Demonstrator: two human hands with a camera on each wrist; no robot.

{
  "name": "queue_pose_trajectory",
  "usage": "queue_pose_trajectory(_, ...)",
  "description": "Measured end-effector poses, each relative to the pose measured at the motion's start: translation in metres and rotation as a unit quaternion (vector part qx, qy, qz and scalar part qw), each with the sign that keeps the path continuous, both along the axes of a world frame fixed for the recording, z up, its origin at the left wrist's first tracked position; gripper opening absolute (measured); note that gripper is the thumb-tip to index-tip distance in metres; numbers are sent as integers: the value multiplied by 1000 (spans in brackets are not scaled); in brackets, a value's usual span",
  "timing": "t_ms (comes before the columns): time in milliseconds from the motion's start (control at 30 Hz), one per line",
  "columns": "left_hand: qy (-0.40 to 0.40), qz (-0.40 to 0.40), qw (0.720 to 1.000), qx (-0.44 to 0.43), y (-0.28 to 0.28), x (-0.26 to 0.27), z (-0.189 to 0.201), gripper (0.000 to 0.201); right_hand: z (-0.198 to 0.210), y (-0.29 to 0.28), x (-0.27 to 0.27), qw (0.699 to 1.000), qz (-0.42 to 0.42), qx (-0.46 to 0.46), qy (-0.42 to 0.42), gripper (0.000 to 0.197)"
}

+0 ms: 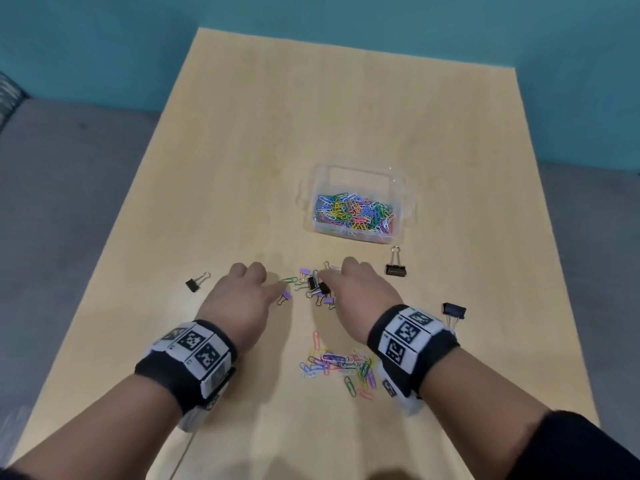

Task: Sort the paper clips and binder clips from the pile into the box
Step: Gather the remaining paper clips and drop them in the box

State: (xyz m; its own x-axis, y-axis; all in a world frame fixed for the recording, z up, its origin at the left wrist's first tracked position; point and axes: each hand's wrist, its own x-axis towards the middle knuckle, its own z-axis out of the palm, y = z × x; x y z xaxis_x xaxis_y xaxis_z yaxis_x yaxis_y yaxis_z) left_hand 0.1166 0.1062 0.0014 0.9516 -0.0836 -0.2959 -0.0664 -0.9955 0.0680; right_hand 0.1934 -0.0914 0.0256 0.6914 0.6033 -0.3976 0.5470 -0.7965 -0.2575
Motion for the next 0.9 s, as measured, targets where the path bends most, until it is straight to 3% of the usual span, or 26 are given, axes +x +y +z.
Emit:
queue_pose_trajectory(233,46,33,998,16,-4,-4,9,56,4,17,16,997,45,-69,15,53)
queue_pose_trajectory(533,45,46,998,25,-5,1,5,65,2,19,31,996,-20,-76,43,59)
queue_pose_trajectory(733,23,74,996,35,-5,1,10,43,-2,7,39,989,-112,-66,75,46)
queue_pose_trajectory(900,14,86,996,31,-7,-4,10,22,-1,-9,36,963,-225,35,141,15)
